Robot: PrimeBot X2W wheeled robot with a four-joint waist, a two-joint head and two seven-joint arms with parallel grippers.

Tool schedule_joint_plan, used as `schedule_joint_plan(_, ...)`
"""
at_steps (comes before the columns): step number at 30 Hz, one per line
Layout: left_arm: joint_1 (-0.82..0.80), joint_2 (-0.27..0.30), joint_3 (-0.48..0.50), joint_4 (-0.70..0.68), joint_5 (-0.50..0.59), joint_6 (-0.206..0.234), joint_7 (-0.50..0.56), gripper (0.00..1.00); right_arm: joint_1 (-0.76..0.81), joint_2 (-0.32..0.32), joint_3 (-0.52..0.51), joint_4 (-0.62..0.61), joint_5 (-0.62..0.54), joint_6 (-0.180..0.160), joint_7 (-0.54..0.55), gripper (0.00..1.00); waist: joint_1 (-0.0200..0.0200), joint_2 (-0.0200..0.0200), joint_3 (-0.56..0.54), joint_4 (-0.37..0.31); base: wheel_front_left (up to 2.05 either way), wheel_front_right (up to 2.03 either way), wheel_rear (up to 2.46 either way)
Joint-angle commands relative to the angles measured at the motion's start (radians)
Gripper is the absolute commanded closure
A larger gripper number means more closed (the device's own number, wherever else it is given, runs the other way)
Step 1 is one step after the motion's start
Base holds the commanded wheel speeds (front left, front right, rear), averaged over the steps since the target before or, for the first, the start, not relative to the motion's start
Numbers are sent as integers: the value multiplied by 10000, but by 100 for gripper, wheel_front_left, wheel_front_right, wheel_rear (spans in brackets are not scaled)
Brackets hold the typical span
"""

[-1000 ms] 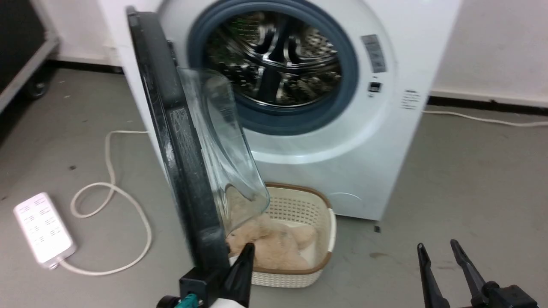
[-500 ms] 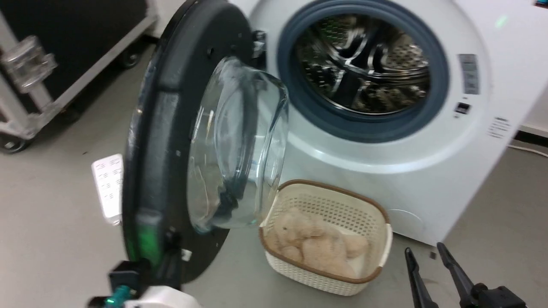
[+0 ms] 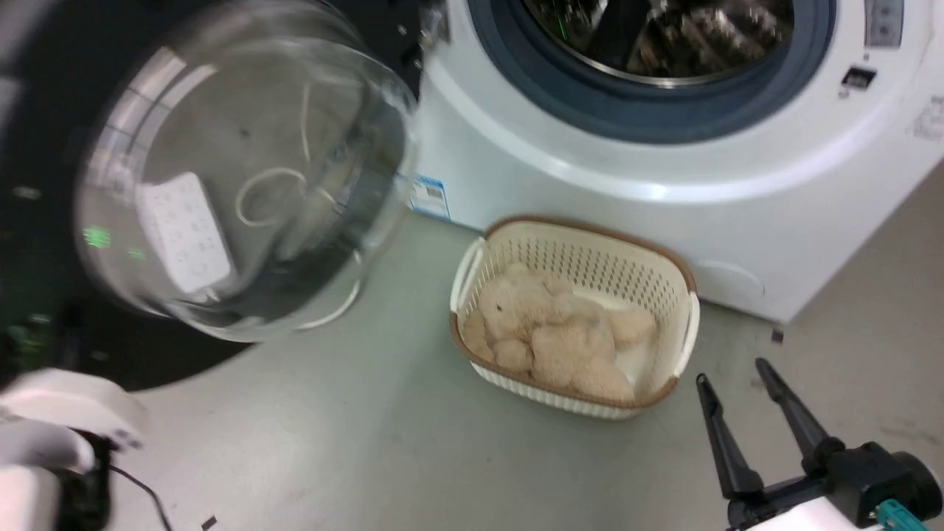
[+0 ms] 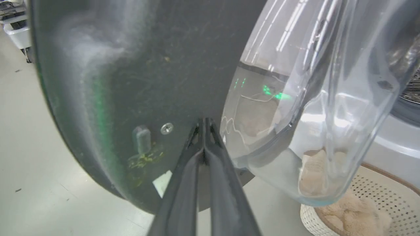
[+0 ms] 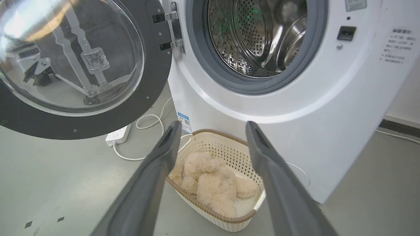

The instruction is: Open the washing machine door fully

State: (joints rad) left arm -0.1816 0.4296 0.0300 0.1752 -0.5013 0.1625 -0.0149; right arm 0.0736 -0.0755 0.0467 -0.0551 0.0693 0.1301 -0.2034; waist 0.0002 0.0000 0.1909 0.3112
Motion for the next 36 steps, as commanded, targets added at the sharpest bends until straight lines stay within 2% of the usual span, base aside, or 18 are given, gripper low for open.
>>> schedule_joint_plan(1, -448, 267, 288, 315, -125, -78, -122, 100, -147, -124, -42, -147, -62, 6, 36, 0, -2, 0, 558, -339, 0, 0, 0)
schedule_joint_plan(6, -1315, 900, 942, 1470, -412, -192, -376, 100, -342, -284, -50, -266, -14, 6, 70, 0, -2, 0, 1004, -599, 0, 0, 0)
schedule_joint_plan(11, -1787, 1286, 1435, 2527, -607, -321, -982, 100, -486, -343, -48, -200, 50, 6, 28, 0, -2, 0, 1126, -838, 0, 0, 0)
schedule_joint_plan(19, -1828, 1241, 1183, 3115, -417, -639, -1719, 100, -411, -311, -169, 60, 83, 6, -108, 0, -2, 0, 669, -945, 0, 0, 0)
schedule_joint_plan(25, -1278, 760, 793, 2248, -59, -697, -2217, 100, -262, -142, -392, 366, 31, 6, -315, 0, -2, 0, -344, -1102, 0, 0, 0)
schedule_joint_plan(26, -767, 315, 612, 1269, 67, -596, -2326, 100, -175, -54, -553, 420, -61, 6, -410, 0, -2, 0, -925, -1280, 0, 0, 0)
schedule_joint_plan(29, -83, -246, 279, 226, 130, -547, -2367, 100, -63, 56, -865, 382, -213, 6, -481, 0, -2, 0, -1475, -1540, 0, 0, 0)
schedule_joint_plan(36, 1485, -1312, -916, -1389, 524, -270, -2267, 100, 191, 230, -1346, 147, -578, 6, -552, 0, -2, 0, -2185, -2359, 0, 0, 0)
